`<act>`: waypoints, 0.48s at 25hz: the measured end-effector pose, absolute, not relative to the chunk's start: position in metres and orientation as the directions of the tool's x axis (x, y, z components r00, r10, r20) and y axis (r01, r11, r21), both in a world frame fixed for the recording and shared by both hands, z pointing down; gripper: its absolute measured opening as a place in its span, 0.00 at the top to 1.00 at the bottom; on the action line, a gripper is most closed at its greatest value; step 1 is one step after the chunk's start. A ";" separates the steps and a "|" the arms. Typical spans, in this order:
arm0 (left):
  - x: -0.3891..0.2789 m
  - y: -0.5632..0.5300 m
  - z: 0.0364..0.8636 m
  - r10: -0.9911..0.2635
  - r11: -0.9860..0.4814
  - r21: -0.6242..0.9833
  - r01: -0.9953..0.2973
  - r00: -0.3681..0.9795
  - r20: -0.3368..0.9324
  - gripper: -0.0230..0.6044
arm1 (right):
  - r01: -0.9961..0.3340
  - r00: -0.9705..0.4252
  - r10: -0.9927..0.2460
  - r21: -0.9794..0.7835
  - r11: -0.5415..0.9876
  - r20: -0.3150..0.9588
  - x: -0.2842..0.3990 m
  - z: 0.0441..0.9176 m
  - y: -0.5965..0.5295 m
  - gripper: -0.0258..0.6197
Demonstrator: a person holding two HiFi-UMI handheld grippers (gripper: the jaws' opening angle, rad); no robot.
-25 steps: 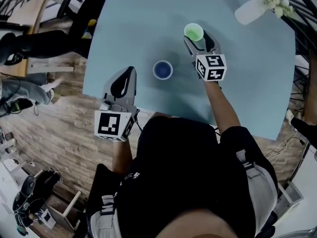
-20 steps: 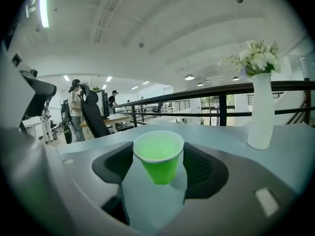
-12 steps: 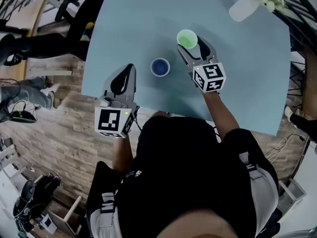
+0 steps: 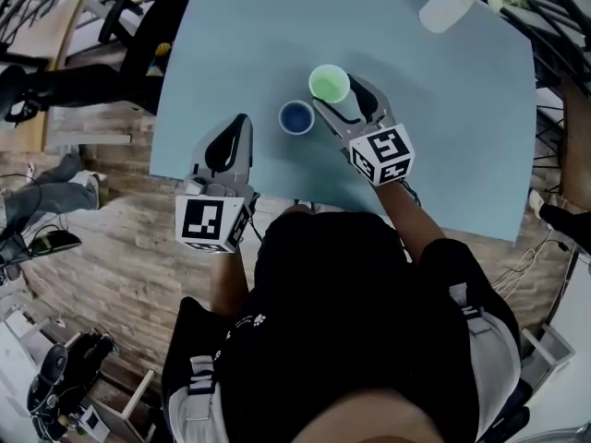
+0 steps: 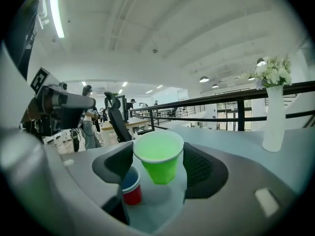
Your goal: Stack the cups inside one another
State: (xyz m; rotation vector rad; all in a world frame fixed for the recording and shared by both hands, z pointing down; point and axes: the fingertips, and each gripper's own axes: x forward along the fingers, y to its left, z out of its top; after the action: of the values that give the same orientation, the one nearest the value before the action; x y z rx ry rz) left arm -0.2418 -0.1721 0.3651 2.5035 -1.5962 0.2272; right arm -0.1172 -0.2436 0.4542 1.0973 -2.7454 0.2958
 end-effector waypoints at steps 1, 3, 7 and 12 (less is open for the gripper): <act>-0.242 -0.171 0.366 -0.883 -0.415 0.058 -0.908 0.417 0.215 0.98 | -0.686 -0.722 -0.653 -0.118 0.718 0.229 -0.120 0.453 -0.240 0.47; -0.243 -0.169 0.367 -0.883 -0.415 0.060 -0.908 0.418 0.215 0.98 | -0.673 -0.734 -0.640 -0.115 0.731 0.229 -0.126 0.453 -0.234 0.47; -0.245 -0.166 0.369 -0.882 -0.413 0.068 -0.908 0.418 0.218 0.98 | -0.651 -0.754 -0.618 -0.123 0.749 0.223 -0.136 0.450 -0.223 0.47; -0.248 -0.164 0.369 -0.885 -0.410 0.064 -0.910 0.414 0.215 0.98 | -0.617 -0.781 -0.586 -0.125 0.777 0.218 -0.149 0.447 -0.211 0.47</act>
State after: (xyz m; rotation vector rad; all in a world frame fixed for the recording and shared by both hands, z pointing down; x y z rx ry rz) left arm -0.2480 -0.1642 0.3692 2.4937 -1.5989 0.2196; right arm -0.1489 -0.2110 0.4466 0.9563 -2.8022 0.2838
